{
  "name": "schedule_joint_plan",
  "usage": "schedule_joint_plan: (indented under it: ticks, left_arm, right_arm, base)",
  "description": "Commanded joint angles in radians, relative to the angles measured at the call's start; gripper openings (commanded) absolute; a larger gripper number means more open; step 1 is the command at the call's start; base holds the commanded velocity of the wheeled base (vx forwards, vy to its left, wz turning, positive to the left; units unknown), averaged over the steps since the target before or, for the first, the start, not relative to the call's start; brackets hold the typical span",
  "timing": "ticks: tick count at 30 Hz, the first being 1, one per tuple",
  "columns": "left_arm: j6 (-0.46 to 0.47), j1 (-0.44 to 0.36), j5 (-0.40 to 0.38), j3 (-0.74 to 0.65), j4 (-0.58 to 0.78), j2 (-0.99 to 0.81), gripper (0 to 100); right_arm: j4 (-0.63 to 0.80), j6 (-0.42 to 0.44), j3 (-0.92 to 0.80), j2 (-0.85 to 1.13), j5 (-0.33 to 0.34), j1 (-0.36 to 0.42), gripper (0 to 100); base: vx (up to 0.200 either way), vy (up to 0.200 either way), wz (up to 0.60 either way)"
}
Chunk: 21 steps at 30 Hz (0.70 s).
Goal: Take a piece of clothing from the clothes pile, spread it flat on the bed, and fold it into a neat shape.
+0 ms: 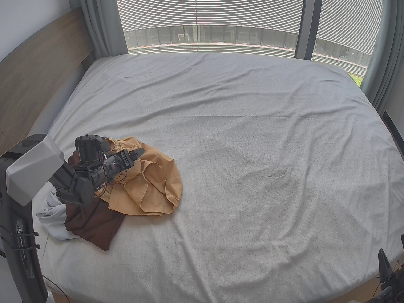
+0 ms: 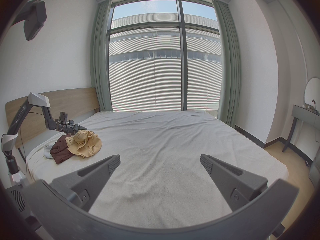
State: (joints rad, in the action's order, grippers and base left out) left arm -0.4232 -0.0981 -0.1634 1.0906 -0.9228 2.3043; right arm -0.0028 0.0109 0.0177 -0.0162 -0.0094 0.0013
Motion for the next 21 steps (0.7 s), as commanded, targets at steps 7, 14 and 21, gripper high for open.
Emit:
schedule_joint_plan:
  ticks: [7,14,21]
  left_arm:
    - [0.003,-0.005,0.008,0.052,-0.03,0.055,100]
    - [0.003,-0.005,0.012,0.068,-0.03,0.06,0]
    - [0.006,-0.006,0.012,0.051,-0.031,0.058,0]
  right_arm:
    - [0.0,0.0,-0.018,0.016,0.0,0.002,100]
    - [0.0,0.0,-0.018,0.016,0.0,0.0,100]
    - [0.0,0.0,-0.018,0.016,0.0,0.0,100]
  base:
    - [0.0,0.0,0.0]
    - [0.0,0.0,0.0]
    - [0.0,0.0,0.0]
